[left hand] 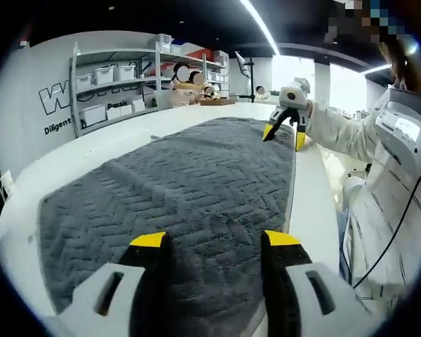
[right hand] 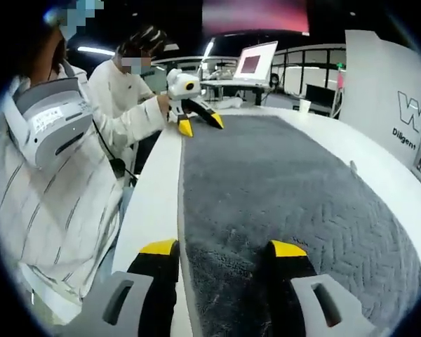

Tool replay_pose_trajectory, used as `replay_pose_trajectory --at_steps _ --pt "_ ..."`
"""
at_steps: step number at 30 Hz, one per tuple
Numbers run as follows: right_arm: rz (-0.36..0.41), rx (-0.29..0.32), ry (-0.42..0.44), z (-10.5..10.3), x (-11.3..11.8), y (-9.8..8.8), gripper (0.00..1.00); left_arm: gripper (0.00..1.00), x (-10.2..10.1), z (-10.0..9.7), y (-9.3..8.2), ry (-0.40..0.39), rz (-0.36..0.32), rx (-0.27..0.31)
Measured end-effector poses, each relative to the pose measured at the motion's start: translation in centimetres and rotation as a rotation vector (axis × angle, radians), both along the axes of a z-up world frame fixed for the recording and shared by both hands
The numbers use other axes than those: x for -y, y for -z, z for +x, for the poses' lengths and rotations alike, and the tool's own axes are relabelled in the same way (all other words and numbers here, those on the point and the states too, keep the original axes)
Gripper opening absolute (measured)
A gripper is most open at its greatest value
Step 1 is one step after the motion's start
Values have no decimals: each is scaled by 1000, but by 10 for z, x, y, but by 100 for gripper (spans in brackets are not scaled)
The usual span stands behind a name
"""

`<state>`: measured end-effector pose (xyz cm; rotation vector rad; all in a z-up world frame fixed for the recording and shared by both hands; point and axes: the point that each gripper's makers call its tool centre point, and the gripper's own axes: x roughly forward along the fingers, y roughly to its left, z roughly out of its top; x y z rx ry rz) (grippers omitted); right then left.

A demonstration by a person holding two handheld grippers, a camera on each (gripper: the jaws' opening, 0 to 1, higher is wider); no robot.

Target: Open the folded towel by lifting each exposed corner and separating the folded layers until the towel lies flat within the target outline without major curled edges

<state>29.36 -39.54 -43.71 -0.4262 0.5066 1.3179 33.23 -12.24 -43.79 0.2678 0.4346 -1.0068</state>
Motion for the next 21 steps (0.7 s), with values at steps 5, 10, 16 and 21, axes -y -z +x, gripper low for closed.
replay_pose_trajectory --at_steps 5,10,16,21 --pt "-8 -12 -8 -6 1 -3 50 52 0 0 0 -1 6 -2" --pt "30 -2 11 -4 4 -15 49 52 1 0 -1 12 20 21" --pt "29 39 44 11 7 -21 54 52 1 0 -1 4 17 11" --pt "-9 26 40 17 12 -9 54 52 1 0 -1 5 20 12"
